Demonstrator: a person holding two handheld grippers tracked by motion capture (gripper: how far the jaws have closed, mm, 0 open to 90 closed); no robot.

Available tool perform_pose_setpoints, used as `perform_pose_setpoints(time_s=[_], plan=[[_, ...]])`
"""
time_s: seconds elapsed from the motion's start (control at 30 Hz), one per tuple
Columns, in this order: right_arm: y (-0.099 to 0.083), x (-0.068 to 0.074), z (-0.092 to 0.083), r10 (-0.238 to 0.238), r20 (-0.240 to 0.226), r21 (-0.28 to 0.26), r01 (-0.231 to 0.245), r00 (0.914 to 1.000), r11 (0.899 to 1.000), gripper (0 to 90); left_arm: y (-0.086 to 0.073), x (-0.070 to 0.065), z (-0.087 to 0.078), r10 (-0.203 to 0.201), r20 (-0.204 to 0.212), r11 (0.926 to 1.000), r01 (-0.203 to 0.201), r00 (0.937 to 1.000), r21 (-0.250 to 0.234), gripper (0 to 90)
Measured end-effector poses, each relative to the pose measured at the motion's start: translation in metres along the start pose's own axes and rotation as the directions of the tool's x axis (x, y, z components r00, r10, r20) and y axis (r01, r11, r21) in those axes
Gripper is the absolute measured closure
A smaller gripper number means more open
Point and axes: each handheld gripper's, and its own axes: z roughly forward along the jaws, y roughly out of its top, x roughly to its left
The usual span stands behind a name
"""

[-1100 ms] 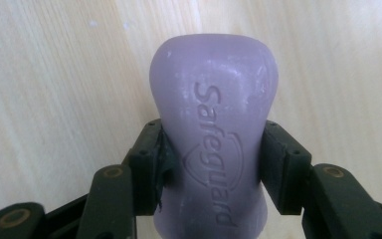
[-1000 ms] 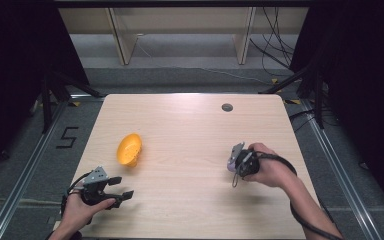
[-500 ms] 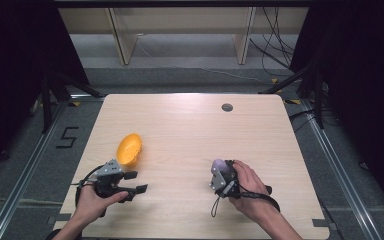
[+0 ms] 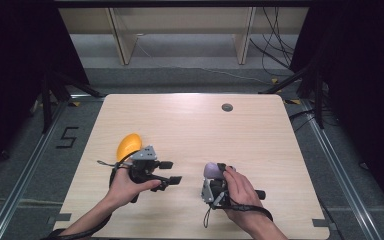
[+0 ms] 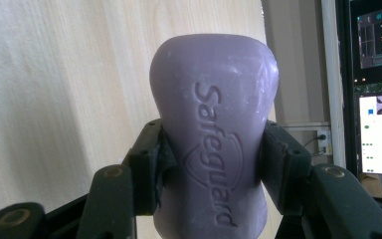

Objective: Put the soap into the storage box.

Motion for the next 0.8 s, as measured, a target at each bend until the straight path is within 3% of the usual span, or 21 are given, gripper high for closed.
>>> perform_pose_setpoints(time_s=[0.1,0.13,0.17,0.23,0.27,0.3,0.33,0.37,0.43,0.47,0.5,0.53,0.57,0.73,0.77,0.8], plan=[[0.002,0.001,-0.001,-0.015,0.002,-0.007,0.015,0.9999,1.0,50.2,0.005,-0.002,0.008,0.011,0.014,0.9999,-0.012,0.9998,0.009,30.5],[0.002,-0.001,0.0,-0.063,0.015,-0.033,0.063,0.9979,0.997,50.2,0.008,-0.004,0.013,0.01,0.019,0.9999,-0.01,0.9998,0.009,30.5],[0.006,0.0,-0.002,-0.064,0.024,-0.036,0.064,0.9977,0.997,50.2,0.012,-0.005,0.019,0.011,0.028,0.9999,-0.011,0.9996,0.01,30.5],[0.007,-0.002,-0.002,-0.113,0.038,-0.051,0.115,0.9929,0.992,50.2,0.016,-0.005,0.024,0.011,0.05,0.9999,-0.011,0.9987,0.011,30.6],[0.008,0.0,-0.004,-0.079,0.038,-0.047,0.081,0.9961,0.996,50.2,0.016,-0.005,0.024,0.011,0.05,0.9999,-0.011,0.9987,0.011,30.8],[0.009,0.0,-0.004,-0.077,0.037,-0.048,0.079,0.9963,0.996,50.2,0.019,-0.006,0.028,0.022,0.063,0.9997,-0.022,0.9978,0.006,30.9],[0.008,-0.002,-0.003,-0.123,0.045,-0.054,0.126,0.9913,0.991,50.2,0.019,-0.006,0.028,0.022,0.063,0.9997,-0.022,0.9978,0.006,31.3],[0.009,-0.003,-0.004,-0.128,0.045,-0.052,0.13,0.9907,0.99,50.2,0.021,-0.007,0.032,0.01,0.077,0.9999,-0.011,0.997,0.011,31.5],[0.01,0.002,-0.004,-0.059,0.043,-0.045,0.061,0.9974,0.997,50.1,0.021,-0.007,0.035,0.012,0.085,0.9998,-0.013,0.9963,0.013,32.7],[0.01,0.002,-0.004,-0.059,0.043,-0.045,0.061,0.9974,0.997,50.1,0.021,-0.007,0.035,0.012,0.085,0.9998,-0.013,0.9963,0.013,33.8],[0.01,0.002,-0.004,-0.063,0.04,-0.05,0.065,0.9972,0.997,50.2,0.022,-0.006,0.036,0.025,0.089,0.9995,-0.027,0.9957,0.019,33.8],[0.01,0.002,-0.003,-0.08,0.041,-0.053,0.082,0.996,0.995,50.2,0.023,-0.007,0.036,0.018,0.083,0.9996,-0.019,0.9964,0.021,34.9],[0.01,0.001,-0.002,-0.11,0.05,-0.067,0.113,0.9927,0.991,50.2,0.024,-0.007,0.039,0.01,0.102,0.9998,-0.012,0.9948,0.018,36.6],[0.011,0.004,-0.001,-0.108,0.039,-0.07,0.11,0.9934,0.991,50.2,0.027,-0.008,0.044,-0.002,0.143,0.9998,-0.001,0.9898,0.02,40.3],[0.012,0.002,-0.002,-0.148,0.052,-0.072,0.152,0.9876,0.986,50.2,0.027,-0.008,0.045,0.0,0.142,0.9997,-0.004,0.9898,0.025,41.3],[0.012,0.004,0.0,-0.131,0.044,-0.084,0.134,0.9905,0.987,50.2,0.027,-0.008,0.045,0.0,0.142,0.9997,-0.004,0.9898,0.025,42.3]])
